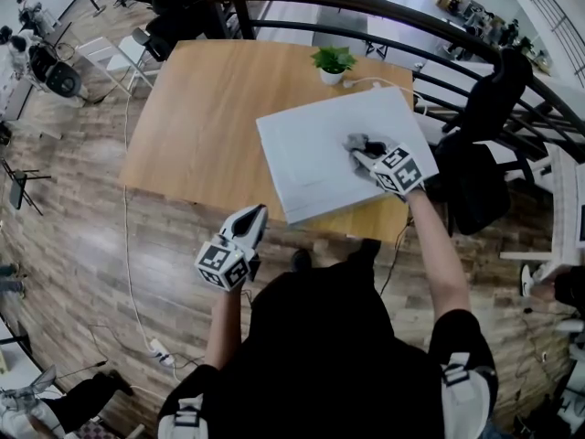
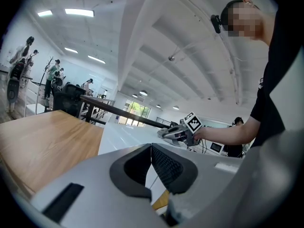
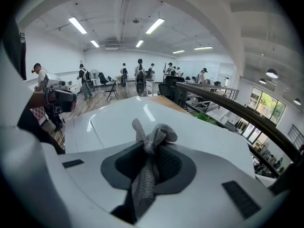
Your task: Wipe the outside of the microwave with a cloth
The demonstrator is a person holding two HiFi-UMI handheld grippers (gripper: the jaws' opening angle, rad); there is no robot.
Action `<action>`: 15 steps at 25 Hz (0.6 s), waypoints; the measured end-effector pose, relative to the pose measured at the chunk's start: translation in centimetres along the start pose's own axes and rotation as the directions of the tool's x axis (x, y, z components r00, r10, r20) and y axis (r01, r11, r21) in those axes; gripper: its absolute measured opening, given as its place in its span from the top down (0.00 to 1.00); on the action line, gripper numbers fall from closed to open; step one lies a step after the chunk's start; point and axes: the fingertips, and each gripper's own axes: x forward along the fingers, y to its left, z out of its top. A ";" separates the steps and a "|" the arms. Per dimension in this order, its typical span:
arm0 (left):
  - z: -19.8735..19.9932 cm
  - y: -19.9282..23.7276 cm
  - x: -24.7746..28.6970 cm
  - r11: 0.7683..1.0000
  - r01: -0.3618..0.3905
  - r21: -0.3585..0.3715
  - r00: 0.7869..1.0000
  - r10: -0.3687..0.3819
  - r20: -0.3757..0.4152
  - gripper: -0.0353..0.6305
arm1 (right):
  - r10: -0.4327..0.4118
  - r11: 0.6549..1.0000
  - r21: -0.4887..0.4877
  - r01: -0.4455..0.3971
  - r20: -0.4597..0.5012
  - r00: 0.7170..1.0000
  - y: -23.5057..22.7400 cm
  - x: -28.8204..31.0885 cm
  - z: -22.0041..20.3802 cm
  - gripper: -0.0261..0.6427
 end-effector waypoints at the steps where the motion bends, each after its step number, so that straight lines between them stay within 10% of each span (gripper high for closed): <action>1: 0.0 0.0 -0.1 1.000 0.000 0.001 1.000 0.000 0.000 0.94 | 0.007 1.000 -0.004 -0.007 0.001 1.000 0.4 0.1 0.1 0.87; 15: -0.1 0.7 -0.8 1.000 -0.007 -0.010 1.000 0.008 0.003 0.94 | 0.117 0.992 -0.047 -0.118 -0.024 0.993 4.7 2.2 2.2 0.87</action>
